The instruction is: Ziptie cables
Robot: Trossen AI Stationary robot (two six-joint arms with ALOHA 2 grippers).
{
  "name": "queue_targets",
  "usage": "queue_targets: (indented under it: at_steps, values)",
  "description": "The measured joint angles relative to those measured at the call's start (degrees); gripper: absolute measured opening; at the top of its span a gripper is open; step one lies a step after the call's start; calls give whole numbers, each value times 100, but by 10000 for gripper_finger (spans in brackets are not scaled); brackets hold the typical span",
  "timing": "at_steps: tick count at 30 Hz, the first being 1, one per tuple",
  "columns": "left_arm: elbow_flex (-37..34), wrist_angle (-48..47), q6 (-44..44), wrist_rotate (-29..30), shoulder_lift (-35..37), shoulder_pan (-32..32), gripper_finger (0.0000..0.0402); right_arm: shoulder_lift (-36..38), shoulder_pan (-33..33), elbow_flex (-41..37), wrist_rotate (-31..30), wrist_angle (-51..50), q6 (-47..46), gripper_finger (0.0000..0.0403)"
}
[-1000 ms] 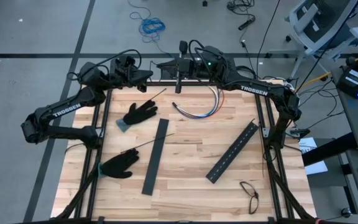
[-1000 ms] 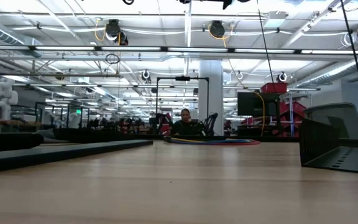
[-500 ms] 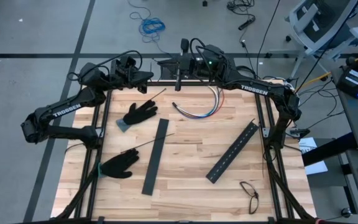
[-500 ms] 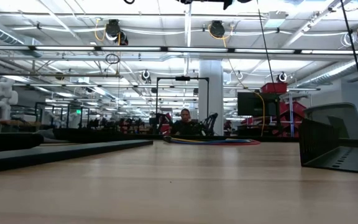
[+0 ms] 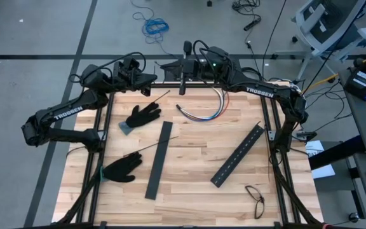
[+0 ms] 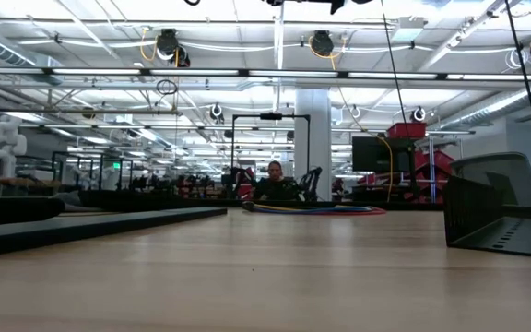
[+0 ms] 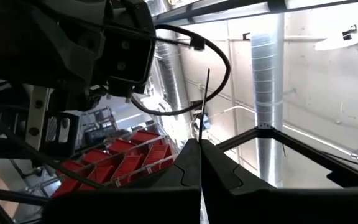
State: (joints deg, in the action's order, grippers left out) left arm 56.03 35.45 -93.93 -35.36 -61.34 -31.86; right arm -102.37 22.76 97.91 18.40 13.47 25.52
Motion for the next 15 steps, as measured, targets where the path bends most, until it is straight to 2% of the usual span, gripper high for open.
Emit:
queue_targets:
  at_steps: [15]
  values:
    - [0, -46, 28, -6, -2, 0, 0, 0, -72, 0, 4, 0, 20, 0]
